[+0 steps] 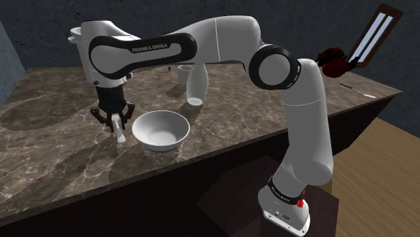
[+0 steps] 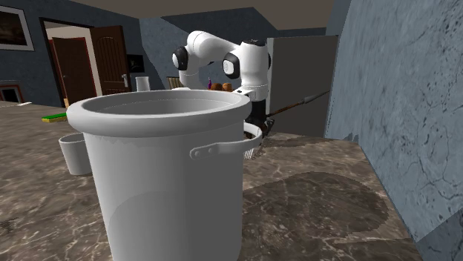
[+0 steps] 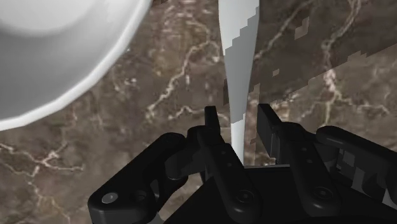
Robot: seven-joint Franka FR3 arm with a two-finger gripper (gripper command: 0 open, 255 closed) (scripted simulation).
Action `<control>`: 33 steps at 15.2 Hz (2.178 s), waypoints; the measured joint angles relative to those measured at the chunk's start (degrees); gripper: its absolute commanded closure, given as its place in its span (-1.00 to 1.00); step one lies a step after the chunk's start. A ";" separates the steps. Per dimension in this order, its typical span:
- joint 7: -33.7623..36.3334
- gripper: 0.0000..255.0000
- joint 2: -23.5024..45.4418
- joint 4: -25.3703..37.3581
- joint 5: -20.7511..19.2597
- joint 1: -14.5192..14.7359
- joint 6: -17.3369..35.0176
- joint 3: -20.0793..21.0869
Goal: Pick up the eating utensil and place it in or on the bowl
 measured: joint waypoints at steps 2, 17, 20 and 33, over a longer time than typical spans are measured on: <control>0.00 1.00 0.00 0.00 0.00 0.00 0.00 0.00; 0.34 1.00 -0.24 7.41 0.13 0.70 -7.52 0.24; 0.41 1.00 -0.47 9.20 0.20 0.83 -9.50 0.31; 1.06 1.00 3.32 26.01 -0.86 3.46 -22.36 0.17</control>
